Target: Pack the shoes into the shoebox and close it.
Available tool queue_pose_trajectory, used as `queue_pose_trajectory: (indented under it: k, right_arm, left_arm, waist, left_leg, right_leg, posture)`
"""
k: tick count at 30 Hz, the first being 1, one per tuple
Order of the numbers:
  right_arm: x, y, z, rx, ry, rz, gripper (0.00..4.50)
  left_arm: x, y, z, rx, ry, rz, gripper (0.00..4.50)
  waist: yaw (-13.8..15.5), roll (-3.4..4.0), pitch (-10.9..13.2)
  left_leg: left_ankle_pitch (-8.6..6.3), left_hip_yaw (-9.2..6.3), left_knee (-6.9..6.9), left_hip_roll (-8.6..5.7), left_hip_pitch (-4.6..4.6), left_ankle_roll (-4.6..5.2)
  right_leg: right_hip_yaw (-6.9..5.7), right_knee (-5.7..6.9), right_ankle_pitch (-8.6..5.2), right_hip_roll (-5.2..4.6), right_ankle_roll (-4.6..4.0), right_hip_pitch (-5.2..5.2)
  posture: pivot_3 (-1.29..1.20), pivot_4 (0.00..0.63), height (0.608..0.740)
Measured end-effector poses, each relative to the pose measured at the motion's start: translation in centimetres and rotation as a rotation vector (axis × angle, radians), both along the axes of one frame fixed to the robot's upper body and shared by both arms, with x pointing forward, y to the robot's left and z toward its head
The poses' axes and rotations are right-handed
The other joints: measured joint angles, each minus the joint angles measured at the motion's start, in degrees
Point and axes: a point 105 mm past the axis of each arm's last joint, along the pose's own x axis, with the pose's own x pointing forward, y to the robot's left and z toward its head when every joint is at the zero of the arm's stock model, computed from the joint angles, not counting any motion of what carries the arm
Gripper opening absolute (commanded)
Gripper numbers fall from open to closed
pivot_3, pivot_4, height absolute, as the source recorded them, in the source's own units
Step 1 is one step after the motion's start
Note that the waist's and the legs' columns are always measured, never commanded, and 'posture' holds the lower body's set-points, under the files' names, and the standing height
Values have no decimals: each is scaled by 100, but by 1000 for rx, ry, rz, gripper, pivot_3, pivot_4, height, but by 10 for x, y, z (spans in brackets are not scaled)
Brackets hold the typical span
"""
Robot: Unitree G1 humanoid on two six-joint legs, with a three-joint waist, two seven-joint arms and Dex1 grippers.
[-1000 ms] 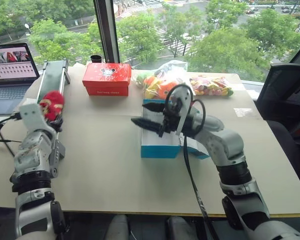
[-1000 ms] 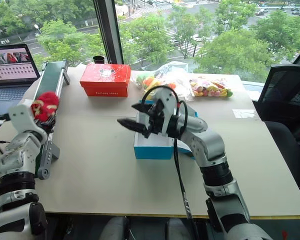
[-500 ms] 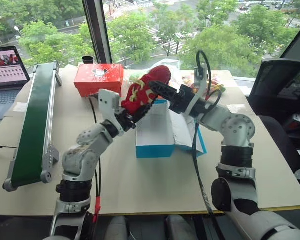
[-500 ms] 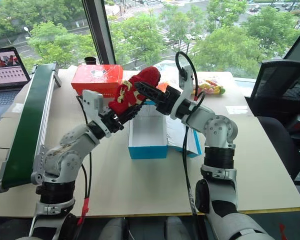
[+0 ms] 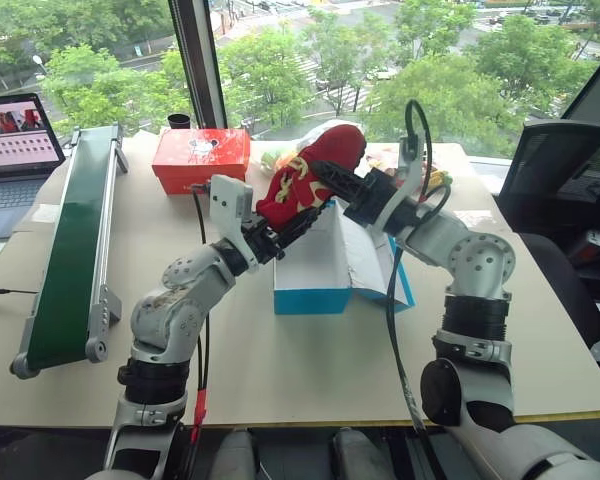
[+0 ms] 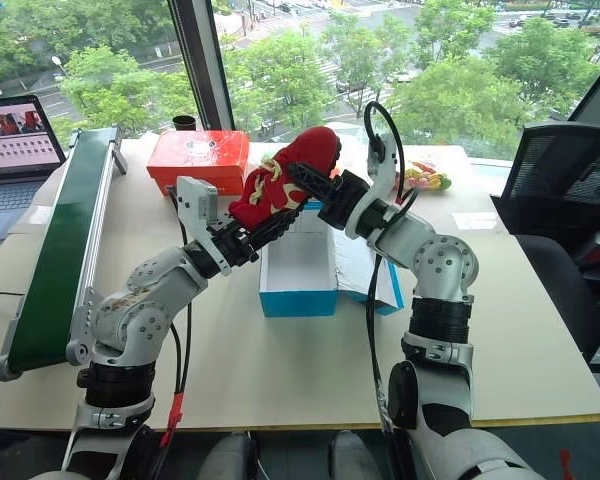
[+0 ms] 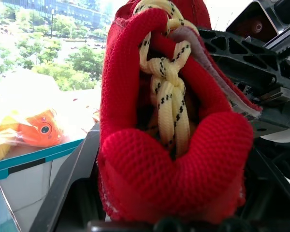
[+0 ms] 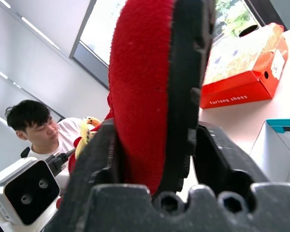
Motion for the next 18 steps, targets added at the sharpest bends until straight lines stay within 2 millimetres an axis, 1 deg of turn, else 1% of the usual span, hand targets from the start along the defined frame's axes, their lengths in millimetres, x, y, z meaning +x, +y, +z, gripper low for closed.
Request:
queue_pose_trajectory:
  k: [1, 2, 4, 7, 9, 11, 13, 14, 15, 16, 18]
  right_arm:
    - [-1, 1, 2, 1, -8, 4, 610]
    - [-1, 2, 4, 0, -11, 5, 473]
    - [-2, 6, 8, -10, -20, 16, 445]
    - [-4, 17, 15, -63, -48, 36, 440]
    - [-1, 25, 20, -134, -73, 31, 439]
    - [5, 23, 21, -202, -94, -13, 439]
    - [16, 12, 14, -316, -113, -93, 439]
    - [25, 6, 4, -387, -107, -142, 439]
    - [32, 3, -8, -440, -87, -172, 439]
    - [36, 5, -17, -478, -77, -180, 439]
    - [43, 8, -34, -549, -67, -193, 439]
  left_arm:
    - [2, 2, -1, 9, 2, 9, 4160]
    - [3, 4, 0, 12, -2, 15, 4480]
    - [3, 11, 3, 17, -20, 21, 4500]
    - [0, 24, 6, 77, -53, 1, 4500]
    - [-6, 40, 3, 153, -61, -12, 4500]
    - [-10, 56, -2, 237, -51, -9, 4500]
    - [-11, 77, -9, 335, -18, 33, 4500]
    - [-14, 85, -11, 385, -4, 34, 4500]
    - [-17, 87, -10, 412, 1, 20, 4500]
    - [-21, 84, -9, 425, -4, -7, 4500]
    - [-37, 73, -12, 480, -5, -109, 4500]
  waist:
    - [-4, 1, 1]
    - [-4, 1, 1]
    - [-15, 2, 1]
    - [-30, 6, 4]
    - [-57, 10, 6]
    - [-54, 11, 7]
    - [-26, 11, 9]
    - [-9, 11, 9]
    - [9, 12, 11]
    - [9, 12, 13]
    - [-7, 13, 18]
  left_leg:
    - [0, 0, 0, 0, 0, 0]
    - [0, 0, 0, 0, 0, 0]
    - [0, 0, 0, 1, 0, 0]
    - [0, 0, -2, 1, 0, 0]
    - [0, 0, -3, 1, 0, 0]
    - [0, 0, -4, 1, 0, 0]
    - [0, 0, -4, 1, -1, 0]
    - [0, 0, -4, 1, -1, 0]
    - [0, 1, -4, -1, -1, 0]
    - [0, 2, -4, -1, -1, 0]
    - [0, 3, -8, 1, -6, 0]
  right_leg:
    - [0, 0, 0, 0, 0, 0]
    - [0, 0, 0, 0, 0, 0]
    - [1, 0, 0, 1, 0, -2]
    - [2, 1, 0, 2, 0, -5]
    - [2, 0, 0, 2, 0, -5]
    - [1, -2, 0, 1, 0, -5]
    - [-2, -5, -2, 0, 2, -5]
    - [-2, -8, -2, 0, 2, -4]
    - [-2, -9, -2, -2, 2, -4]
    - [-1, -9, -2, -2, 2, -5]
    - [1, -10, -2, -2, 2, -11]
  posture:
    - [0, 150, 739]
    - [0, 150, 739]
    - [0, 150, 739]
    - [0, 150, 739]
    - [0, 150, 739]
    - [0, 150, 739]
    - [0, 150, 739]
    - [0, 150, 739]
    - [0, 150, 739]
    - [0, 150, 739]
    - [0, 150, 739]
